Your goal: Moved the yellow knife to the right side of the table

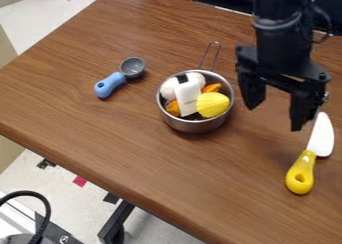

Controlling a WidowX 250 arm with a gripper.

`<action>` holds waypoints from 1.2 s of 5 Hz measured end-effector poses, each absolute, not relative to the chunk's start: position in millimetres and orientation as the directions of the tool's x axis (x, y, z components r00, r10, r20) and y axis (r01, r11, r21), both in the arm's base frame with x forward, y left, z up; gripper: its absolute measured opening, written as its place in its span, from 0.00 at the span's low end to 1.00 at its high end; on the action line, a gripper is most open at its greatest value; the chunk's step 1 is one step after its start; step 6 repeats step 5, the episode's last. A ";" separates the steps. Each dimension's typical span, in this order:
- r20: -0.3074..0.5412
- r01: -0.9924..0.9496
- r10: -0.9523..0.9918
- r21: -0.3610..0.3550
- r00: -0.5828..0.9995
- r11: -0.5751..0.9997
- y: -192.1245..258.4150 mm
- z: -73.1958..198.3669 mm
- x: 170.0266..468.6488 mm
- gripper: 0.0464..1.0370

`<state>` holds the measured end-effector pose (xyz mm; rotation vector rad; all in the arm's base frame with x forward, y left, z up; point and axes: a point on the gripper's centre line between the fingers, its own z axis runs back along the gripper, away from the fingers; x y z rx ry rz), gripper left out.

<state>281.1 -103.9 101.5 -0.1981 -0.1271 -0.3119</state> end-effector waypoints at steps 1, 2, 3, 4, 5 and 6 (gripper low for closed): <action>0.175 0.384 -0.359 -0.138 0.917 0.913 -92.2 113.4 283.3 0.96; 0.175 0.484 -0.462 -0.119 0.870 0.867 -79.7 116.1 285.4 0.96; 0.168 0.557 -0.538 -0.100 0.826 0.824 -57.1 116.4 296.2 0.96; 0.177 0.531 -0.515 -0.059 0.839 0.845 -34.4 110.3 322.4 0.96; 0.175 0.452 -0.445 -0.002 0.879 0.892 -21.5 106.1 356.7 0.96; 0.175 0.452 -0.445 -0.002 0.879 0.892 -21.5 106.1 356.7 0.96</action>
